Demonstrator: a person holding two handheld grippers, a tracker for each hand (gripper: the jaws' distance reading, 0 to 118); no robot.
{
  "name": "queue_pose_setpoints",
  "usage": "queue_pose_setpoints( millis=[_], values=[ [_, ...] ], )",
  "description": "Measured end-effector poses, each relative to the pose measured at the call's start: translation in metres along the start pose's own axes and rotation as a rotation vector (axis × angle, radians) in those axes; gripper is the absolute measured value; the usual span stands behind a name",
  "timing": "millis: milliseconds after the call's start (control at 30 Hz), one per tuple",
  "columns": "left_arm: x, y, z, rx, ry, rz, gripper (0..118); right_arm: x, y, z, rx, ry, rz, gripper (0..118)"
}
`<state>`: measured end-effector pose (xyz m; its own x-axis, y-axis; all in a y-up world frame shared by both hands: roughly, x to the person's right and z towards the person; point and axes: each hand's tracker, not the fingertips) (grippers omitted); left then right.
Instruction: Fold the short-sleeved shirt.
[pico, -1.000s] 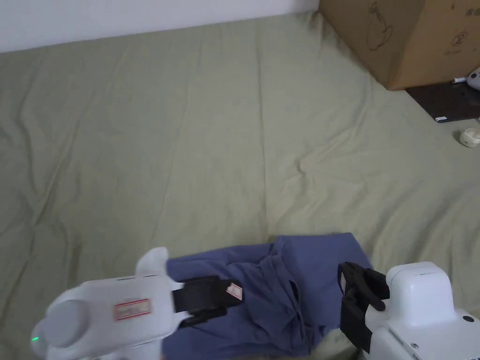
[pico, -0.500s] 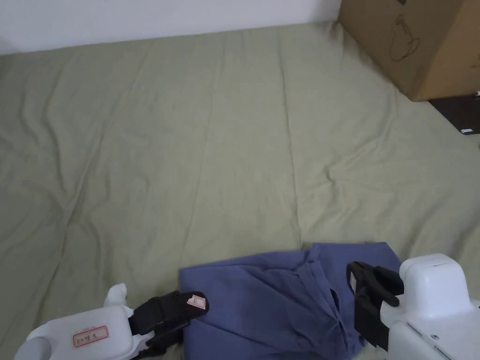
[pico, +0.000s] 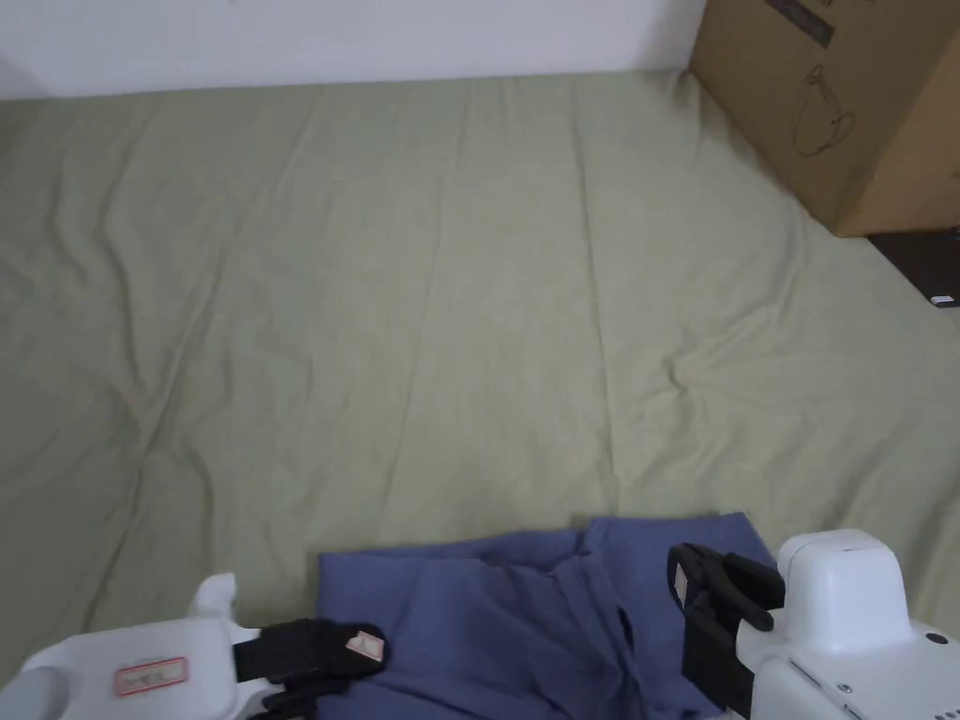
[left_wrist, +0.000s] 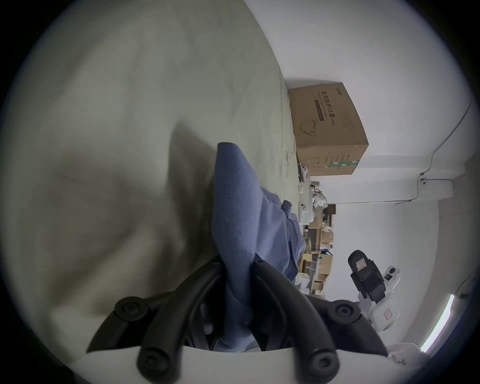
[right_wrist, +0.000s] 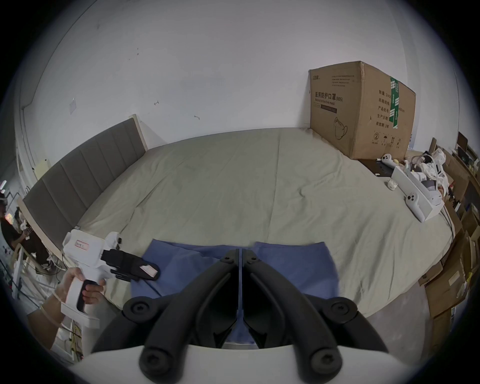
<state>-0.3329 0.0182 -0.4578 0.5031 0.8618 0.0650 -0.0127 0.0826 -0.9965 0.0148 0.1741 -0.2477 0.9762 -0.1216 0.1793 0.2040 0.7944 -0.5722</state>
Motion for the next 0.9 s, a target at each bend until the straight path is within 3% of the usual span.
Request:
queue_pose_setpoints(
  millis=[233,400,700,900],
  values=[
    [-0.006,0.003,0.118,0.157,0.250,0.012,14,0.000,-0.006,-0.007,-0.025,0.017,0.000,4],
    [0.021,-0.003,0.147,0.211,0.333,0.018,14,0.006,-0.012,-0.006,-0.035,0.024,-0.018,4],
    [0.149,-0.018,0.059,0.149,0.440,-0.182,14,0.032,-0.020,-0.002,-0.040,0.024,-0.063,4],
    [0.179,-0.015,-0.047,-0.024,0.370,-0.267,15,0.060,-0.031,0.002,-0.061,-0.010,-0.117,4]
  ],
)
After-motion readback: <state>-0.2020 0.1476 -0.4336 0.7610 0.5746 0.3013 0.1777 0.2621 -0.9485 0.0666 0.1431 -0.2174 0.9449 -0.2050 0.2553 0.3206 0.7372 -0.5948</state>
